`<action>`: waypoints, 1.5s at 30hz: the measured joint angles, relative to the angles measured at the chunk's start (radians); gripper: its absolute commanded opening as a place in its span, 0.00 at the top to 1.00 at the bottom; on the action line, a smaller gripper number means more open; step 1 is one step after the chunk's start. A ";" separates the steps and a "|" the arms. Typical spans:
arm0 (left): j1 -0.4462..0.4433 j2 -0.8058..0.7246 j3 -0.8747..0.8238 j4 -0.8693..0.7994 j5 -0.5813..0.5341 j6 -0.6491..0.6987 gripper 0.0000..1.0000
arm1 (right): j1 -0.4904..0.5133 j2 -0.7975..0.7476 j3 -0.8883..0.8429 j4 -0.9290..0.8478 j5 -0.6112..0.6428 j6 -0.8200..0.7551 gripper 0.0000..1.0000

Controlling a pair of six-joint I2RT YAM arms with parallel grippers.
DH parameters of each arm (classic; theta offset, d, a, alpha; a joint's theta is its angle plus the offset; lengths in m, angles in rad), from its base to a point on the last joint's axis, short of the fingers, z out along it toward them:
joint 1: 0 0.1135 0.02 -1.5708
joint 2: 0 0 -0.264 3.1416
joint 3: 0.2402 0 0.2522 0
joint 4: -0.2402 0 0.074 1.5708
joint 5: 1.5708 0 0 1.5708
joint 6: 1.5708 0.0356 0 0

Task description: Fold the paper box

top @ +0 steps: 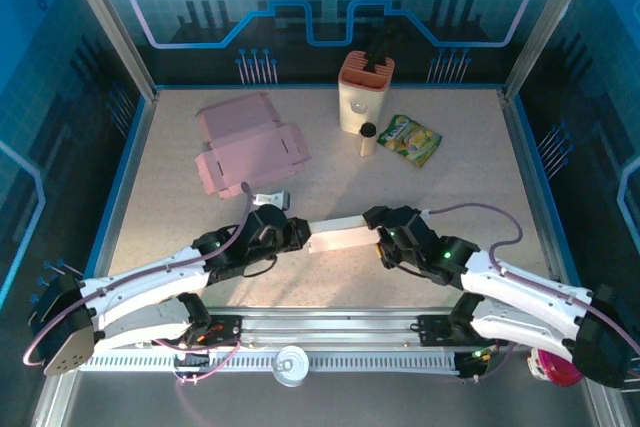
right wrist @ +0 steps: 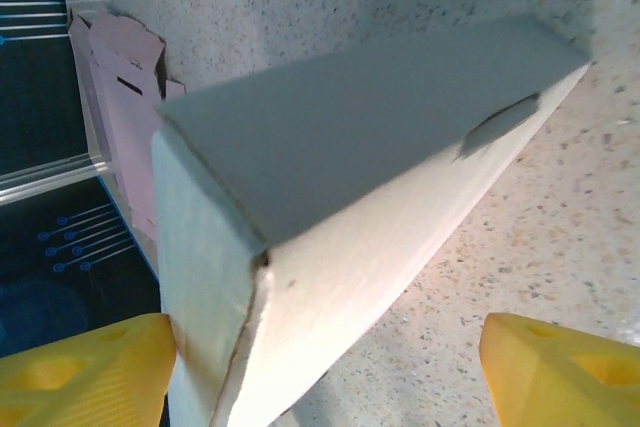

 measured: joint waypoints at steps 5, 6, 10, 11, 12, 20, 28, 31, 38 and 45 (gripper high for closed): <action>-0.051 0.024 0.008 0.025 -0.026 -0.021 0.89 | 0.005 0.039 0.016 0.025 -0.005 -0.003 0.20; -0.061 0.030 0.011 0.028 -0.026 -0.023 0.90 | 0.006 0.040 0.020 0.023 -0.004 -0.007 0.20; -0.080 0.048 0.019 0.041 -0.029 -0.023 0.90 | 0.007 0.040 0.042 0.008 -0.003 -0.021 0.23; -0.084 0.054 0.023 0.042 -0.031 -0.023 0.89 | 0.006 0.040 0.043 0.008 -0.003 -0.023 0.25; -0.089 0.061 0.026 0.043 -0.032 -0.023 0.90 | 0.005 0.040 0.043 0.007 -0.004 -0.025 0.26; -0.128 0.091 0.037 0.007 -0.036 -0.019 0.69 | -0.060 0.026 -0.011 0.040 -0.034 -0.051 0.38; -0.132 0.064 0.027 -0.081 -0.040 -0.021 0.54 | -0.163 -0.032 -0.115 0.148 -0.092 -0.147 0.39; -0.126 0.057 0.027 -0.087 -0.038 -0.022 0.53 | -0.206 -0.006 -0.169 0.195 -0.140 -0.182 0.37; -0.050 0.067 -0.009 -0.047 0.016 -0.050 0.52 | -0.223 -0.055 -0.196 0.111 -0.169 -0.226 0.33; -0.045 0.221 -0.013 0.060 0.078 -0.132 0.52 | -0.224 -0.180 -0.142 -0.084 -0.124 -0.306 0.32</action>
